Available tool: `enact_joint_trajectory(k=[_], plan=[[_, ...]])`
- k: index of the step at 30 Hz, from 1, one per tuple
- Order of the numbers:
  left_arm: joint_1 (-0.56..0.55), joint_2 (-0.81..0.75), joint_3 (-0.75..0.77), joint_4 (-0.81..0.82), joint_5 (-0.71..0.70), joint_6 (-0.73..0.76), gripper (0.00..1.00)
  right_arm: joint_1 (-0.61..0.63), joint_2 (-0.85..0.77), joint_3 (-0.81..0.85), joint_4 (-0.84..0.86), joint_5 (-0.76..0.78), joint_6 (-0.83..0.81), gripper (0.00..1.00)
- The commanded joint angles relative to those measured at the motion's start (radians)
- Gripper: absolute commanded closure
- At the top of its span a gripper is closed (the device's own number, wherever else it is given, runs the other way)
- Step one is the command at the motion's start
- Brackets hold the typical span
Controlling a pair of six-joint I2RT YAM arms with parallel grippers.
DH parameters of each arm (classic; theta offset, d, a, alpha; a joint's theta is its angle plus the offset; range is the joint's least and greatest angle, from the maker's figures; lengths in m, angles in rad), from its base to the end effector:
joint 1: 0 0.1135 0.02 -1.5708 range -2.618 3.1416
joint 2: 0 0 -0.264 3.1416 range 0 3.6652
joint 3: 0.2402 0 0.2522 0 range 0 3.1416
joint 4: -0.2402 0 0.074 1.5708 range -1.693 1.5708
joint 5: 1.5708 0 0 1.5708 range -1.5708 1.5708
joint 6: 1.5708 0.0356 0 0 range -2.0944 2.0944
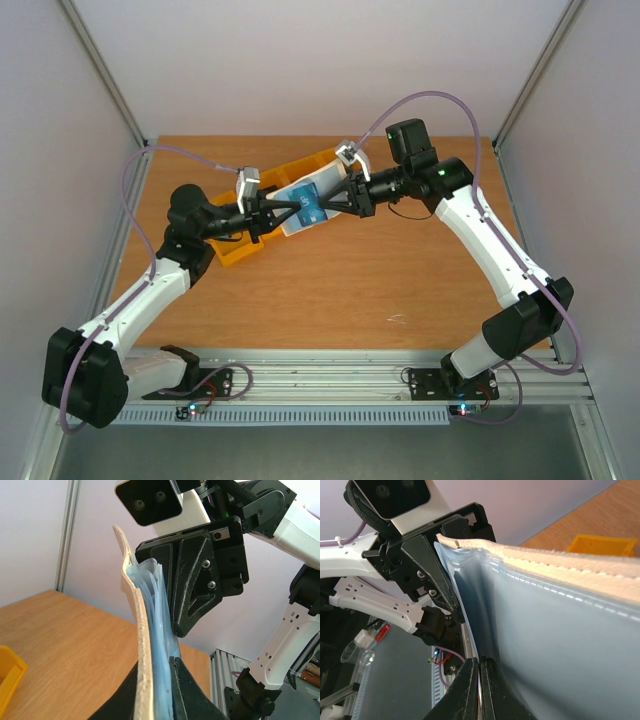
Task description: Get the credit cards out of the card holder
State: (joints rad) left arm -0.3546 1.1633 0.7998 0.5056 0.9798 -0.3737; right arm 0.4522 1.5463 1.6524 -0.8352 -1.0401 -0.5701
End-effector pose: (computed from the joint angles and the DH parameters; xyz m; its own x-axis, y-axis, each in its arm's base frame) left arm 0.2322 -0.1175 0.3382 -0.2284 -0.1323 -0.9645 0.9463 0.2028 -0.2519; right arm 0.2739 0.1672 0.4017 -0.0729 -0.3391 -0.9379 -0.9966 -0.0104 0.0812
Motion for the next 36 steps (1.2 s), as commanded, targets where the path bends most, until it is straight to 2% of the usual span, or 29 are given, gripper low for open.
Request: enact_joint_trajectory(k=[1,6,9,11,13,19,36], plan=[[0.006,-0.026,-0.009,0.06,0.006,-0.001,0.87,-0.018,-0.027,0.024,-0.009,-0.02,-0.02,0.99],[0.006,-0.027,-0.011,0.056,0.005,-0.004,0.86,-0.023,-0.03,0.027,-0.01,-0.022,-0.019,0.99],[0.007,-0.027,-0.012,0.054,0.004,-0.004,0.79,-0.031,-0.035,0.026,-0.01,-0.019,-0.021,0.99],[0.008,-0.027,-0.011,0.053,0.003,-0.004,0.78,-0.031,-0.033,0.026,-0.01,-0.023,-0.02,0.99],[0.008,-0.026,-0.012,0.053,0.003,-0.004,0.81,-0.032,-0.031,0.028,-0.009,-0.031,-0.016,0.99],[0.008,-0.027,-0.011,0.047,0.006,-0.002,0.99,-0.033,-0.036,0.026,-0.012,-0.022,-0.022,0.99],[0.008,-0.028,-0.011,0.019,0.0,0.019,1.0,-0.096,-0.049,0.03,-0.104,0.025,-0.081,0.99]])
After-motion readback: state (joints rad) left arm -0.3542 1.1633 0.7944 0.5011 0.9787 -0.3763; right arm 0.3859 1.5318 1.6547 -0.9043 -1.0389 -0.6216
